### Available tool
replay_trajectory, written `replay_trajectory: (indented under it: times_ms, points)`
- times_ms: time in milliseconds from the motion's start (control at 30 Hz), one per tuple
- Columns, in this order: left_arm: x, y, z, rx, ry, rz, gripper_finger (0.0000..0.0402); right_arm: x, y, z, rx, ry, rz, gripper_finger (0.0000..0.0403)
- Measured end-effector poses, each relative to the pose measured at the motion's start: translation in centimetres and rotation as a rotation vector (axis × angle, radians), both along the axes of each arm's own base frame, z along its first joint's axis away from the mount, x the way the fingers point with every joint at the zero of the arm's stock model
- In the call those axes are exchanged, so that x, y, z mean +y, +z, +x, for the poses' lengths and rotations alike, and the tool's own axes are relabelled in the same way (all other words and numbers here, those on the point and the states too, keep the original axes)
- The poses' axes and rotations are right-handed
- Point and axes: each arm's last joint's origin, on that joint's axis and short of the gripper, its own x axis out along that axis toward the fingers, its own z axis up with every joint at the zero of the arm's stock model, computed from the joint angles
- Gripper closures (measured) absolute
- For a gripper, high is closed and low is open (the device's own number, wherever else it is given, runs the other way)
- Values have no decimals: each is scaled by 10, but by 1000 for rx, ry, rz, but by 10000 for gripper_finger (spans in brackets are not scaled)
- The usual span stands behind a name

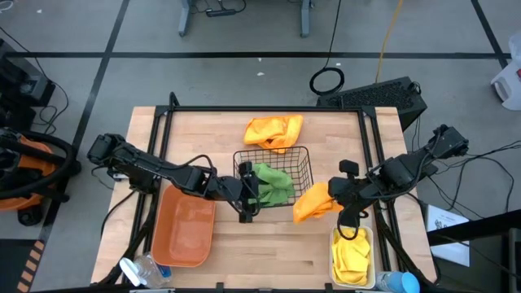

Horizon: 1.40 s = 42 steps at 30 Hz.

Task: Sort microfiber towel by color & place in baskets
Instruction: Put the bottom orange microfiber cloth into the orange bin

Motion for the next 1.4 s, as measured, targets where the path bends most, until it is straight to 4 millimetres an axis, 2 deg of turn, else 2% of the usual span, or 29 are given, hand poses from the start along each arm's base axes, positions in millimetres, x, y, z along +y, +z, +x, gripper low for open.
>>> replay_trajectory:
  times_ms: [200,533,733,933,1200,1400]
  points:
    - [-3,6,2,-64,-15,-2,120,5,7,11,-145,60,-7,401]
    - [-7,14,5,-149,-46,28,120,10,26,32,-460,93,-167,401]
    - [-12,14,4,-150,-71,48,120,14,30,39,-530,110,-198,401]
    - [-14,15,4,-162,-72,40,120,22,28,54,-589,144,-216,401]
    - [-29,17,-1,-182,-128,31,120,32,15,75,-600,115,-292,401]
    - [-43,17,-6,-182,-151,36,120,39,15,85,-664,105,-275,401]
